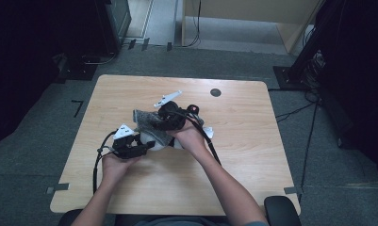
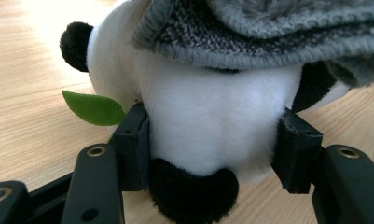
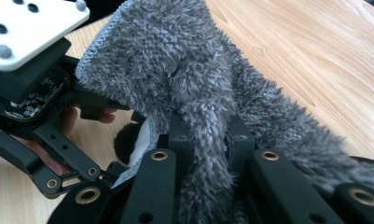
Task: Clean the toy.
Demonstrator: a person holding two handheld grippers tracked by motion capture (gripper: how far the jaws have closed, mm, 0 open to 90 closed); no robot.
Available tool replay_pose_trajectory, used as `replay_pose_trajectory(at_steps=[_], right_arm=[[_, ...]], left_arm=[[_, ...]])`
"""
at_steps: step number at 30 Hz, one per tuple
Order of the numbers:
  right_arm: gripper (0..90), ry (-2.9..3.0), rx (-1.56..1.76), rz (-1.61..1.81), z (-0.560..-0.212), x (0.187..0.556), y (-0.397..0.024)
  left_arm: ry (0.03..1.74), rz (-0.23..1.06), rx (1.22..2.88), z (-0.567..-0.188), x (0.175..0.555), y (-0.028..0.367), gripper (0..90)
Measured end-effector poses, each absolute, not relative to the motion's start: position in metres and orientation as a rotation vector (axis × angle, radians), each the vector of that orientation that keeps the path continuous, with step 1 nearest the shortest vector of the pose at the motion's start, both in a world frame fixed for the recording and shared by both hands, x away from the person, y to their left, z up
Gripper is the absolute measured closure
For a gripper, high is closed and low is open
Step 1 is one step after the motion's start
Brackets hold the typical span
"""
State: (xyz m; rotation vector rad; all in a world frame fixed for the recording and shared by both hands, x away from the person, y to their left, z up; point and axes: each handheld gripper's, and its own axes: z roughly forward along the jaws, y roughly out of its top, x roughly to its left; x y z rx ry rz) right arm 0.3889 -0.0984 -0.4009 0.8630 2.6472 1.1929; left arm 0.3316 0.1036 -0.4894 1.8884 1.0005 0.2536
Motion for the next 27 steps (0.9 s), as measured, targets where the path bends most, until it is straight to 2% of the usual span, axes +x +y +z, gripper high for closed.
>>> replay_pose_trajectory(at_steps=[13, 21, 27], right_arm=[[78.6, 2.734, 0.718, 1.144, -0.41, 0.367, -0.122], [78.9, 2.756, 0.731, 1.134, -0.407, 0.36, -0.153], [79.1, 2.727, 0.86, 1.174, -0.408, 0.365, -0.194]], left_arm=[[1.0, 0.227, 1.892, -0.489, 0.333, 0.104, 40.1], [1.019, 0.198, 1.873, -0.489, 0.335, 0.107, 40.5], [1.012, 0.198, 1.869, -0.489, 0.336, 0.107, 40.9]])
